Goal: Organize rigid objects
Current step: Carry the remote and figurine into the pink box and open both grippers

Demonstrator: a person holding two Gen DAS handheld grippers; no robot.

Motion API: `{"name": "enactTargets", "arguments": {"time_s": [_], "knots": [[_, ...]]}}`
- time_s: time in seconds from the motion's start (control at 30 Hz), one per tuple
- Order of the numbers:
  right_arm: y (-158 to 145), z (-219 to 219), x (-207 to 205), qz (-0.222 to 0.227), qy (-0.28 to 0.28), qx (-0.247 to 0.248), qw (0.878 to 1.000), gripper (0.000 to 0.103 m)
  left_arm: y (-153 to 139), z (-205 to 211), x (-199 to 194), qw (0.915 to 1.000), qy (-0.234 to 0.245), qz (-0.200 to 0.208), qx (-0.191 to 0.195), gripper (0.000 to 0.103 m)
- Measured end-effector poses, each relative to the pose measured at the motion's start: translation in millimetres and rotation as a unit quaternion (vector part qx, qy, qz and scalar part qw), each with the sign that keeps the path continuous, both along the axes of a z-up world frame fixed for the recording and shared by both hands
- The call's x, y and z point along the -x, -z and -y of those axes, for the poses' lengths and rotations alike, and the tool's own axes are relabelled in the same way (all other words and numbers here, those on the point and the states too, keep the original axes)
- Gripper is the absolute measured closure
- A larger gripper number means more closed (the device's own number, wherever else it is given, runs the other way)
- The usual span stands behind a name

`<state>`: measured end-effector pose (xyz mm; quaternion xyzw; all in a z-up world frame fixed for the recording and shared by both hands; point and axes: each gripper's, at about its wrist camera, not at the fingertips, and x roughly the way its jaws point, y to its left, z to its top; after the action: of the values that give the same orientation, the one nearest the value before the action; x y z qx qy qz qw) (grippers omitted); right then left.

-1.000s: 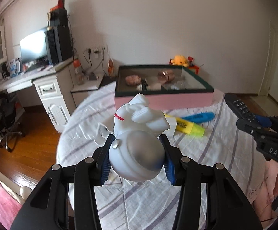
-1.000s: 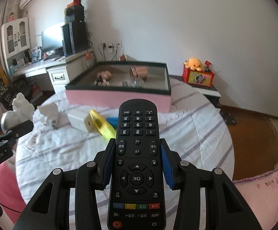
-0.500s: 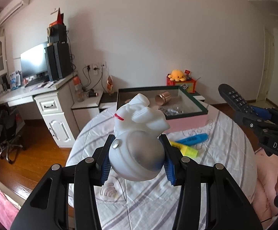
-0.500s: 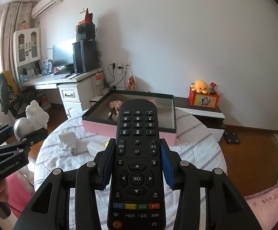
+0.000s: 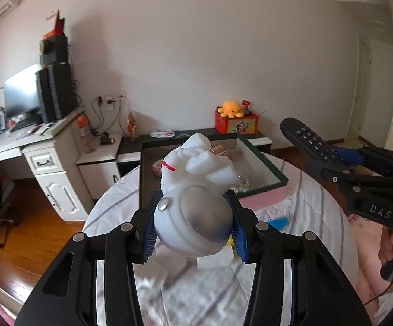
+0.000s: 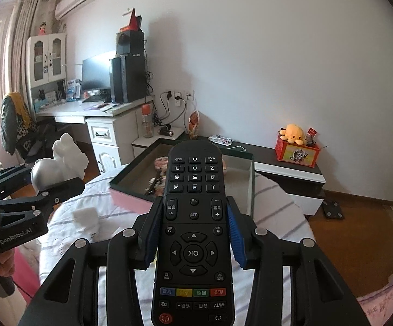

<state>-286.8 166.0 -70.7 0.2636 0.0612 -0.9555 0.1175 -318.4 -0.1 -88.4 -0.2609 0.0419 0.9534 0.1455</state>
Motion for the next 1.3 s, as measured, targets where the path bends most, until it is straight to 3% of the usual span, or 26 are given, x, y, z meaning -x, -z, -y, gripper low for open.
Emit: {"name": "enactTargets", "arguments": {"time_s": [0.27,0.4,0.63,0.87,1.07,1.2,1.3], "knots": [[11.0,-13.2,89.1,0.051,0.016,-0.013,0.999,0.058,12.7,-25.6,107.0,0.9978,0.012,0.061,0.024,0.056],[30.7,-16.4,140.8,0.097,0.032,-0.023,0.994,0.058,31.8,-44.7,163.3,0.9924,0.021,0.116,0.036,0.056],[66.5,-17.0,201.8,0.163,0.048,-0.05,0.984,0.058,62.7,-73.2,219.3,0.9829,0.033,0.168,0.069,0.056],[86.8,-22.7,225.7,0.203,0.058,-0.061,0.976,0.058,85.0,-83.6,241.0,0.9766,0.028,0.194,0.087,0.056],[92.1,-27.3,229.1,0.206,0.063,-0.049,0.975,0.057,92.5,-85.1,247.2,0.9764,0.019,0.189,0.102,0.054],[82.1,-30.2,218.6,0.185,0.061,-0.035,0.98,0.056,79.7,-82.9,235.6,0.9803,0.022,0.175,0.089,0.027],[66.3,-30.6,206.6,0.163,0.063,-0.028,0.984,0.039,64.6,-76.5,220.7,0.9845,0.019,0.153,0.084,0.018]]}}
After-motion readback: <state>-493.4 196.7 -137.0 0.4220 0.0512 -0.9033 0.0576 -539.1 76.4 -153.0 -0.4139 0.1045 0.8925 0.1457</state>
